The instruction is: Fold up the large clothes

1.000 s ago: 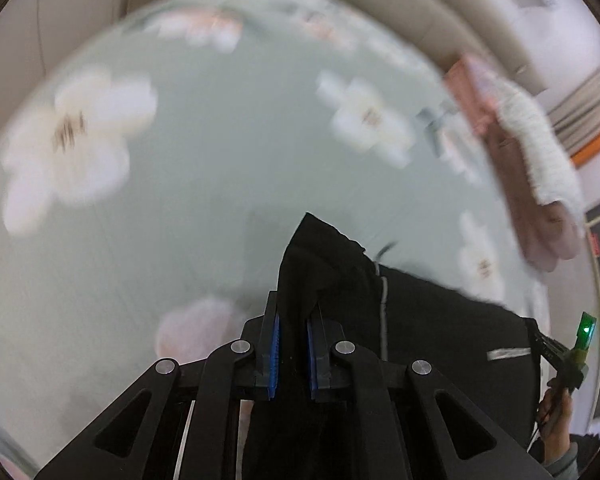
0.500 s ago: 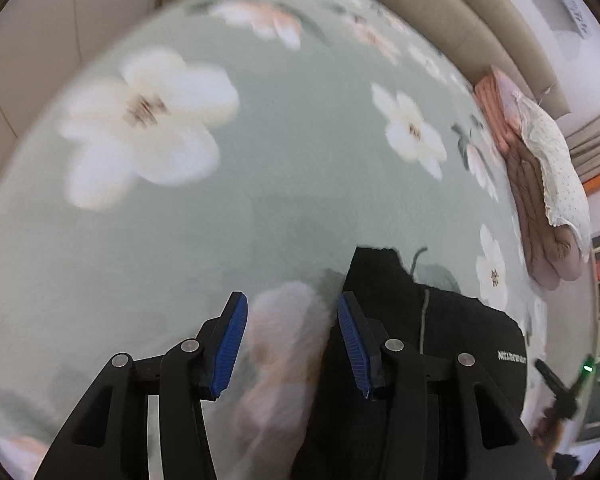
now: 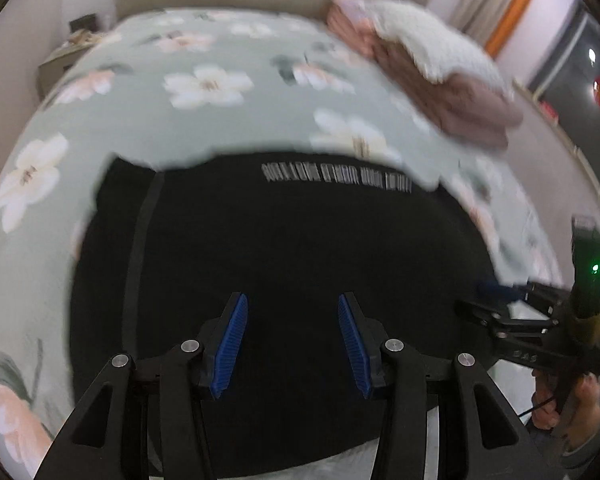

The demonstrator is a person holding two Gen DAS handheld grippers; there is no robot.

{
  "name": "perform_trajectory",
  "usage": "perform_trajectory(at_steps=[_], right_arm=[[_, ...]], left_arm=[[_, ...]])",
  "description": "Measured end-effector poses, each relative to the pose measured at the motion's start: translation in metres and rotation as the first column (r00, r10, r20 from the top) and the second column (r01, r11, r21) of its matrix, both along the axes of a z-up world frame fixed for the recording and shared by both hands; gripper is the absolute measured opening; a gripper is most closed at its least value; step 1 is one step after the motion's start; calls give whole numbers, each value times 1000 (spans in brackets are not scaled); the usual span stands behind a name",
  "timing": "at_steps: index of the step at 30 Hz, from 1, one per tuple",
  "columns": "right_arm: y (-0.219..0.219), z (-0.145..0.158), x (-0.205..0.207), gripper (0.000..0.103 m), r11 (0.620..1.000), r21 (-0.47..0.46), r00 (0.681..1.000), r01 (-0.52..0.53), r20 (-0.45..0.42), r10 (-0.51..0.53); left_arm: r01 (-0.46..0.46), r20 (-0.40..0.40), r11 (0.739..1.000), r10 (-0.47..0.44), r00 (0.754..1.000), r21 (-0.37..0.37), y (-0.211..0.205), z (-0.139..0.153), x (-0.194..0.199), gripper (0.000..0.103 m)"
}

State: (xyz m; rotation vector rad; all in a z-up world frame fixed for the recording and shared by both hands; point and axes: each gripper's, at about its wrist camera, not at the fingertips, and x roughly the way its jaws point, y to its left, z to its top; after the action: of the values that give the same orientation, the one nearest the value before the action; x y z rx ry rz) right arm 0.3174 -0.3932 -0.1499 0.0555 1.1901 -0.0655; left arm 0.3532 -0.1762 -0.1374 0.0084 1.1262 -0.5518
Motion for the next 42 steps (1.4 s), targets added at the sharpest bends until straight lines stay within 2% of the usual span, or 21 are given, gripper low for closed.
perform_trajectory(at_steps=[2,5,7,11,13,16,17,18,20,22,23,25,28,30,33,36,39,42], right_arm=[[12,-19,-1,56,998,-54,1000,-17,-6,16],[18,-40,-2,57,997,-65,999,-39,-35,37],[17,-49,-4,57,998,-49,999,-28,-32,26],[14,-39,-1,57,999,-13,998,-29,-63,28],[7,-18,4,57,999,43,999,-23,-26,24],[-1,15,19,57,994,106,996,6,88,-16],[-3,21,28,57,993,115,993,16,115,-29],[-3,22,44,57,995,92,990,33,134,-45],[-1,7,70,57,997,30,992,74,103,-76],[1,-21,90,57,996,39,997,78,18,-79],[-1,-32,94,59,996,45,997,78,-9,-77],[1,-50,99,60,996,47,996,80,-34,-78],[-3,-53,92,60,992,76,994,105,-15,-104],[-10,-43,87,60,988,106,993,113,10,-115],[-11,-13,55,61,986,135,992,93,68,-103],[-9,11,10,61,993,96,992,65,103,-75],[-10,6,-23,61,995,68,995,76,58,-80],[-10,-26,-31,61,995,53,996,86,-38,-84]], left_arm=[[-12,-25,999,13,1000,34,-5,-24,-4,48],[-29,-76,998,33,997,52,-5,-56,1,50],[-57,-91,998,60,994,39,-2,-64,4,50],[-20,-77,997,26,997,80,-6,-48,3,50],[-14,-68,999,17,998,39,-3,-32,7,50],[-77,-47,994,73,996,-83,7,-10,27,50],[-96,-44,989,92,995,-114,9,-8,38,50],[-113,-37,987,109,993,-114,9,-9,47,50],[-165,-33,985,164,986,-49,10,-22,66,50],[-213,-110,977,214,971,20,15,-52,85,50],[-224,-148,975,222,964,4,19,-63,91,50],[-221,-147,975,220,964,8,22,-67,98,50],[-200,-114,979,203,973,36,20,-65,95,51],[-192,-93,981,191,977,3,15,-56,86,51],[-182,-48,983,180,983,-30,38,-29,63,51],[-202,-16,979,202,979,-14,71,-11,29,51],[-254,-39,967,254,966,14,102,-12,5,51],[-294,-138,956,294,946,26,111,-45,0,51]])
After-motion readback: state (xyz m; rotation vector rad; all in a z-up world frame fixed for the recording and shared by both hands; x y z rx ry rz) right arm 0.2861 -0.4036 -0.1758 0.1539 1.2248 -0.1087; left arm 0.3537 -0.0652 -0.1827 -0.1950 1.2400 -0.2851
